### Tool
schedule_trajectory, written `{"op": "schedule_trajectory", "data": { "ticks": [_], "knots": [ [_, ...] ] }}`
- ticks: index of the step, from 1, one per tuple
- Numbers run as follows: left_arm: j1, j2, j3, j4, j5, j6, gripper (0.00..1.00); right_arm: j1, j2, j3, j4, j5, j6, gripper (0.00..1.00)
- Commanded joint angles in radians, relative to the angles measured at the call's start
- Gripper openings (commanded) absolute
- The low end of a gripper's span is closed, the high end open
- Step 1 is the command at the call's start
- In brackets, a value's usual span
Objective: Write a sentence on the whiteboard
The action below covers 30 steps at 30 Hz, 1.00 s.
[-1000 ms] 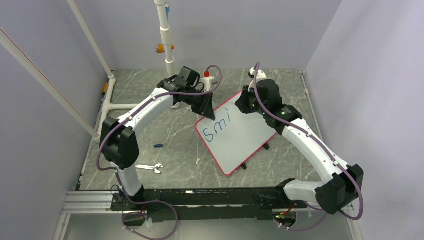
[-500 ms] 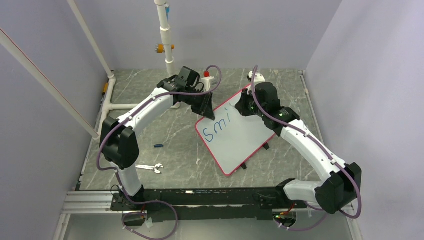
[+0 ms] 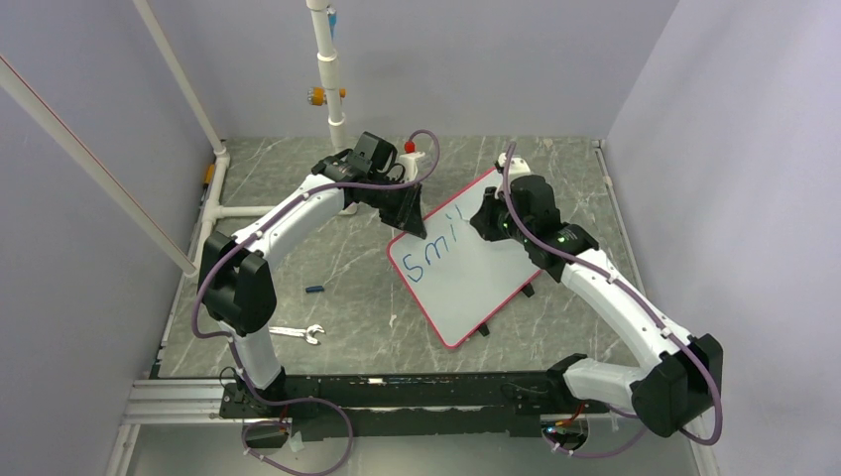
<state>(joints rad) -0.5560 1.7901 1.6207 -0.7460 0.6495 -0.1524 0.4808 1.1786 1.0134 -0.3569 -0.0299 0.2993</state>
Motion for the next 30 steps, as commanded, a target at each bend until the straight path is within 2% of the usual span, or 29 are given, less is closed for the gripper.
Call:
{"op": "schedule_trajectory", "data": {
  "ticks": [1, 14, 20, 30],
  "knots": [
    [-0.002, -0.052, 0.033, 0.069, -0.035, 0.038, 0.0, -0.002, -0.029, -0.047, -0.004, -0.02, 0.019, 0.0],
    [-0.002, -0.052, 0.033, 0.069, -0.036, 0.039, 0.0, -0.003, -0.079, -0.117, -0.016, 0.008, 0.025, 0.0],
    [-0.001, -0.051, 0.033, 0.068, -0.037, 0.038, 0.0, -0.004, -0.06, -0.086, -0.031, 0.076, 0.015, 0.0],
    [-0.001, -0.054, 0.031, 0.069, -0.035, 0.038, 0.0, -0.006, -0.035, -0.011, -0.026, 0.083, -0.007, 0.0]
  ]
}}
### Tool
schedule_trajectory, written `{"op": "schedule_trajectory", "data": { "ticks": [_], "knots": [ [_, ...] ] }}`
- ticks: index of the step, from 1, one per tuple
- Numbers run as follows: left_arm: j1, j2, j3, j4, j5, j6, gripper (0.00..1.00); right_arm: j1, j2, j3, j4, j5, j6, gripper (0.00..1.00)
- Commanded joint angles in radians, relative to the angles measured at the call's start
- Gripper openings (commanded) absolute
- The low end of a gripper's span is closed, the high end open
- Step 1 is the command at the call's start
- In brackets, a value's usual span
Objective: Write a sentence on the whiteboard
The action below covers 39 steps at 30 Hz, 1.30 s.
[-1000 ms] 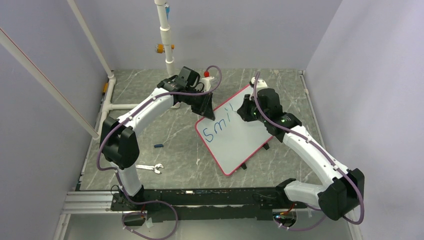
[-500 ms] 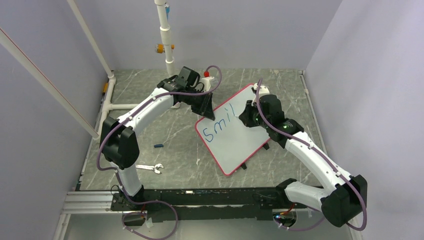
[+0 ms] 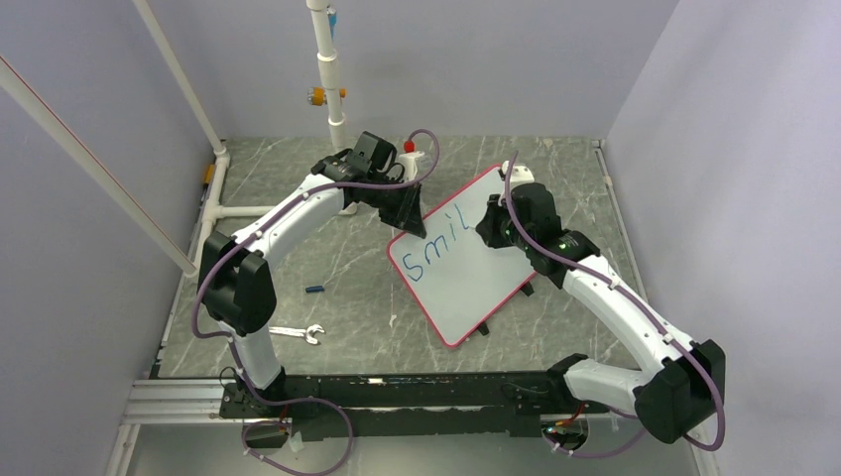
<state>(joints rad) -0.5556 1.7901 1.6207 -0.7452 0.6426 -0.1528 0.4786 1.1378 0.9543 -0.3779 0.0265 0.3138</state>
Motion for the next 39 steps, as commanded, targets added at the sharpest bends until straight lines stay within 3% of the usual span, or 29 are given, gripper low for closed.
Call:
{"op": "schedule_trajectory", "data": {
  "ticks": [1, 14, 39],
  "knots": [
    [-0.003, -0.054, 0.031, 0.068, -0.027, 0.038, 0.0, -0.004, 0.0, 0.049, -0.003, 0.025, -0.024, 0.0],
    [-0.001, -0.059, 0.031, 0.067, -0.031, 0.04, 0.0, -0.016, -0.098, 0.031, 0.028, 0.036, -0.013, 0.0],
    [-0.002, -0.057, 0.031, 0.07, -0.022, 0.038, 0.0, -0.059, -0.001, -0.008, 0.129, -0.041, 0.02, 0.0]
  ]
}}
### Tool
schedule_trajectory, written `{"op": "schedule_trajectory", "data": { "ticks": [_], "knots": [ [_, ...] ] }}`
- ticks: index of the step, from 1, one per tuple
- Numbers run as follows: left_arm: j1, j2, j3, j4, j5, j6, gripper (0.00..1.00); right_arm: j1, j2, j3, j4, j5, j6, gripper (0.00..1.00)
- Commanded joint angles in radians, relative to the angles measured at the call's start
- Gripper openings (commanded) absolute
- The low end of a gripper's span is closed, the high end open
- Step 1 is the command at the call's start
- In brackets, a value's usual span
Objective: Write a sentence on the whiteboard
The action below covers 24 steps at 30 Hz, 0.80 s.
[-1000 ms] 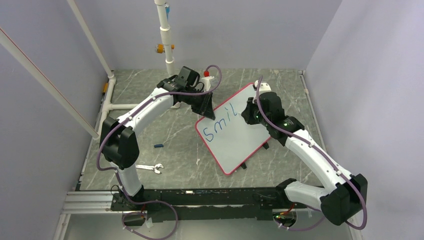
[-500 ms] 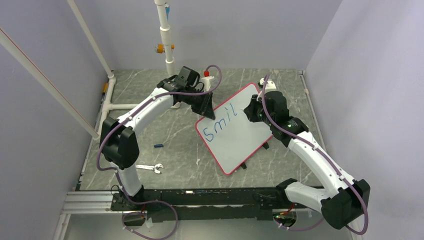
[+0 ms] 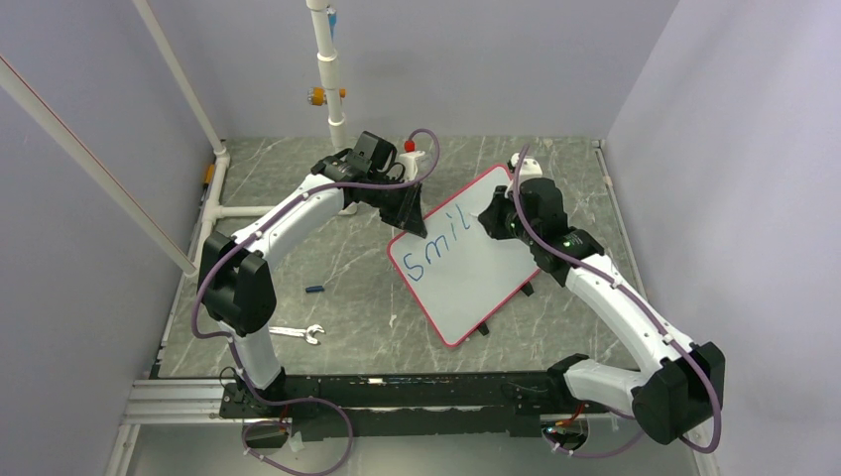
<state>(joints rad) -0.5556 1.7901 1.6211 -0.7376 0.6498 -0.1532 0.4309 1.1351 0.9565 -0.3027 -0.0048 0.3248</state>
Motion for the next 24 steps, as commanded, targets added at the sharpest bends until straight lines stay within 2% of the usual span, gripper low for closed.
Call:
{"op": "schedule_trajectory", "data": {
  "ticks": [1, 24],
  "knots": [
    [-0.002, -0.057, 0.031, 0.063, -0.029, 0.039, 0.0, -0.015, 0.004, -0.015, 0.056, -0.012, 0.008, 0.0],
    [-0.005, -0.051, 0.029, 0.063, -0.024, 0.035, 0.0, -0.063, 0.042, 0.014, 0.088, -0.073, 0.011, 0.0]
  ]
}}
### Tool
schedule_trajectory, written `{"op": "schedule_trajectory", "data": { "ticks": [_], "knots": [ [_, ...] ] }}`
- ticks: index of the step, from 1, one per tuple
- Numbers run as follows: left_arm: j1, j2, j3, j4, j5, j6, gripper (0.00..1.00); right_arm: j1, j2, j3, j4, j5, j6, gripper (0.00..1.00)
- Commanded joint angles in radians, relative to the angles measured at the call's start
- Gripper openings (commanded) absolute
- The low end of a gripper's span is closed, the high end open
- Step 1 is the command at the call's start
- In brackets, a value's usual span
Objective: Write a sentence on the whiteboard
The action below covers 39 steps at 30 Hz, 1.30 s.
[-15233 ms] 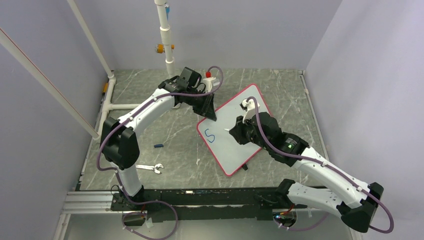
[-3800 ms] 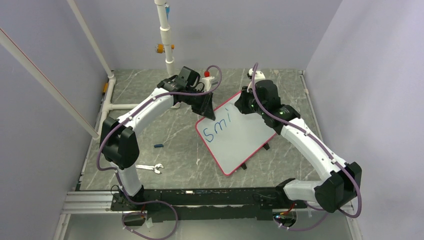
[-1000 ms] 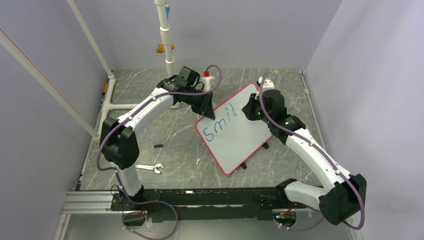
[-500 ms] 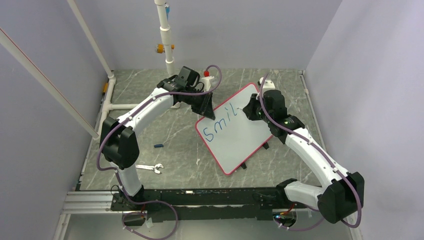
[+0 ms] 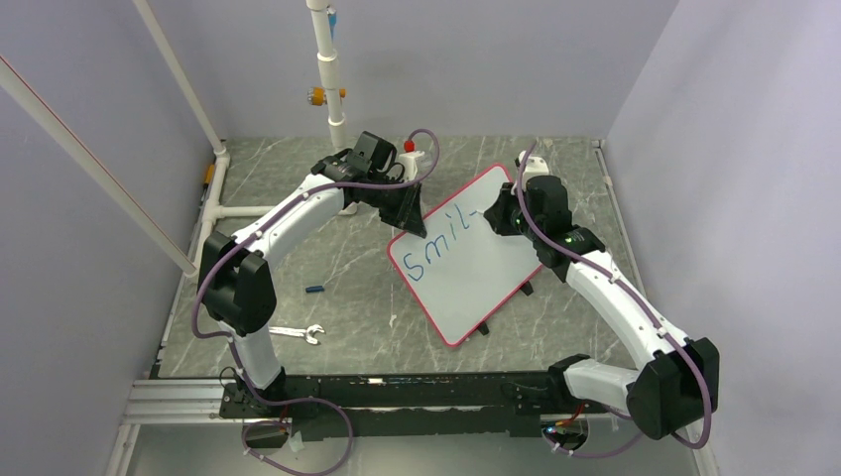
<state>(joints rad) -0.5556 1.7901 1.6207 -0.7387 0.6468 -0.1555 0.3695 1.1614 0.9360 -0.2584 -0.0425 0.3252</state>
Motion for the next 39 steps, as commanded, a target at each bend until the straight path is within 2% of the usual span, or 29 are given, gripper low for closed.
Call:
{"op": "schedule_trajectory", "data": {
  "ticks": [1, 21, 32, 39],
  "knots": [
    [-0.006, -0.051, 0.029, 0.064, -0.022, 0.038, 0.0, -0.001, 0.016, 0.036, 0.045, -0.042, 0.013, 0.0],
    [-0.008, -0.045, 0.031, 0.059, -0.032, 0.042, 0.0, -0.001, -0.005, 0.021, 0.04, -0.121, 0.033, 0.0],
    [-0.008, -0.053, 0.031, 0.058, -0.039, 0.045, 0.0, -0.001, -0.05, -0.062, 0.017, -0.092, 0.028, 0.0],
    [-0.008, -0.055, 0.031, 0.058, -0.038, 0.046, 0.0, -0.003, -0.06, -0.073, -0.012, -0.013, 0.02, 0.0]
  ]
}}
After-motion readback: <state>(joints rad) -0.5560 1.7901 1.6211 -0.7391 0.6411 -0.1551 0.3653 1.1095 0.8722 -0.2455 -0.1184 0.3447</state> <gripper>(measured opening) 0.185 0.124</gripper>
